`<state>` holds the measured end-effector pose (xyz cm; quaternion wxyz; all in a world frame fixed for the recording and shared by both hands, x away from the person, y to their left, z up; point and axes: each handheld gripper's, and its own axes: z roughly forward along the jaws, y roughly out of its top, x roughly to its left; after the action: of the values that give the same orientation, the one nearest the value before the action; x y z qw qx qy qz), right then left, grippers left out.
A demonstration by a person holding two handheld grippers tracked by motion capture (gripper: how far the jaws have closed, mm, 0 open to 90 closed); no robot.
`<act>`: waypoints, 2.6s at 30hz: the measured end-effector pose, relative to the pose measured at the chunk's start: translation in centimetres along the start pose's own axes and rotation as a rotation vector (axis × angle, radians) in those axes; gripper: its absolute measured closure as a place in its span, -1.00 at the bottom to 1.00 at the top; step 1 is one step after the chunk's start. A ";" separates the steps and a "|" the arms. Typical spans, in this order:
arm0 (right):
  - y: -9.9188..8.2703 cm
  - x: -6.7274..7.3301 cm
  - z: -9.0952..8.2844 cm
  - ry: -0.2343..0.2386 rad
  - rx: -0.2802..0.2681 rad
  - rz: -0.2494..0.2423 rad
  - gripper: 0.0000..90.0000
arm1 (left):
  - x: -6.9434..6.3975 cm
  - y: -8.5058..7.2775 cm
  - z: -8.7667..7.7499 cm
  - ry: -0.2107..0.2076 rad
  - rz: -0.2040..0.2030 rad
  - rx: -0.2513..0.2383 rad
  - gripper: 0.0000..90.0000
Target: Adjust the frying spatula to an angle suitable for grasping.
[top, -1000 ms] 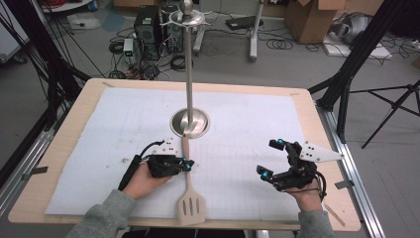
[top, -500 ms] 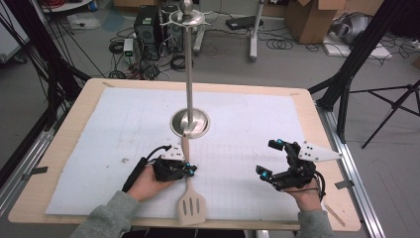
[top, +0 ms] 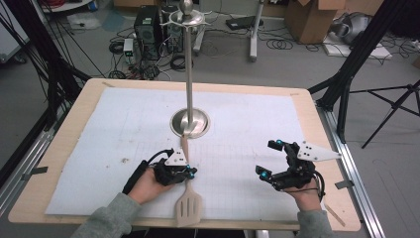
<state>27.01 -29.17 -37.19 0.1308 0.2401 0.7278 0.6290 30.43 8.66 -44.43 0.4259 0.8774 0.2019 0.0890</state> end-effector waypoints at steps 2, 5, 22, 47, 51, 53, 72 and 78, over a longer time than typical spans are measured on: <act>0.0 -0.1 0.1 -0.001 0.003 -0.003 -0.98 | 0.1 -0.2 -0.2 -0.008 -0.007 -0.009 1.00; 0.0 -0.1 0.1 0.000 0.002 0.000 -0.98 | 0.0 -0.3 -0.2 -0.004 -0.009 -0.017 1.00; -0.1 -0.1 -0.2 -0.007 -0.004 0.012 -0.98 | 0.3 -1.8 -2.3 -0.015 -0.006 -0.013 1.00; -0.3 -0.2 0.4 0.001 0.023 0.016 -0.98 | 5.3 -4.7 -6.7 0.125 -0.096 -0.079 0.99; -0.4 -0.2 0.2 -0.006 0.017 0.018 -0.98 | 5.7 -4.8 -5.8 0.123 -0.103 -0.046 0.99; -0.4 -0.2 0.1 -0.009 0.014 0.019 -0.98 | 5.8 -4.7 -5.7 0.132 -0.108 -0.032 0.99; -0.8 -0.1 -0.6 -0.034 0.009 0.048 -0.98 | 5.9 -3.0 -3.8 0.137 -0.055 -0.067 0.99; -0.8 -0.1 -0.6 -0.035 0.006 0.050 -0.98 | 5.8 -2.7 -3.3 0.146 -0.053 -0.071 0.99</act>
<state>26.63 -29.84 -37.89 0.1269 0.2697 0.7209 0.6257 33.79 15.04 -44.57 0.4433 0.8472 0.2522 0.1485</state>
